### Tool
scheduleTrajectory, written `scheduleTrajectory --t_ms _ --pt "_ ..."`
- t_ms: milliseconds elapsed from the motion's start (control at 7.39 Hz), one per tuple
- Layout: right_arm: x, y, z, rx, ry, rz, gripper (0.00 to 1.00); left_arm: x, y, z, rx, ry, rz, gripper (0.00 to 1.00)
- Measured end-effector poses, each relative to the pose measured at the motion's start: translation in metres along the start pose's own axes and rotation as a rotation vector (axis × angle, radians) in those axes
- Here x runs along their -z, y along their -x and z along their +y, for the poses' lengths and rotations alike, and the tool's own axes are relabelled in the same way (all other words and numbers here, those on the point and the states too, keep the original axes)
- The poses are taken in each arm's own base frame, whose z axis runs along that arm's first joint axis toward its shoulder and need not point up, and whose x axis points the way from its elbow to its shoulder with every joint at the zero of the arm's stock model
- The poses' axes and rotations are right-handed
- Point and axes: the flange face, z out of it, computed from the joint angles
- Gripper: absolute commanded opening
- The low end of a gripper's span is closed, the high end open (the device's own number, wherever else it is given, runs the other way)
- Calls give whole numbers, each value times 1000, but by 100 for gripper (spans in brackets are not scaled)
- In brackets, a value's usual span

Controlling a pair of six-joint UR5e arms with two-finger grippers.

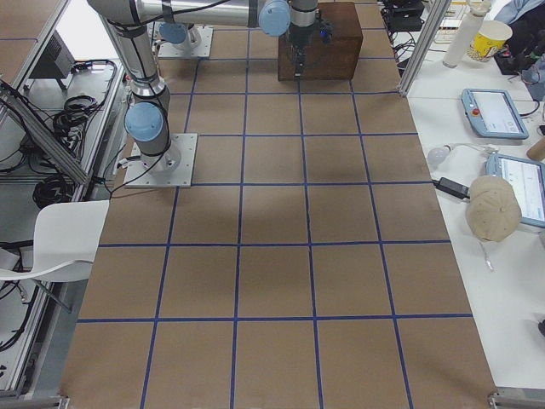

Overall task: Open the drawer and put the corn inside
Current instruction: 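Move the left gripper off the cabinet top toward the drawer side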

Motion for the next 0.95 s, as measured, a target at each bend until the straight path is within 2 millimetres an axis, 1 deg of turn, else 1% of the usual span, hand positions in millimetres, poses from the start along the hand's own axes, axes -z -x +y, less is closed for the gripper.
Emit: scheduleTrajectory --t_ms 541,947 --pt "0 0 0 0 0 0 100 5 3 4 -5 -6 -30 100" --pt "0 0 0 0 0 0 100 8 5 3 -6 -15 -34 100"
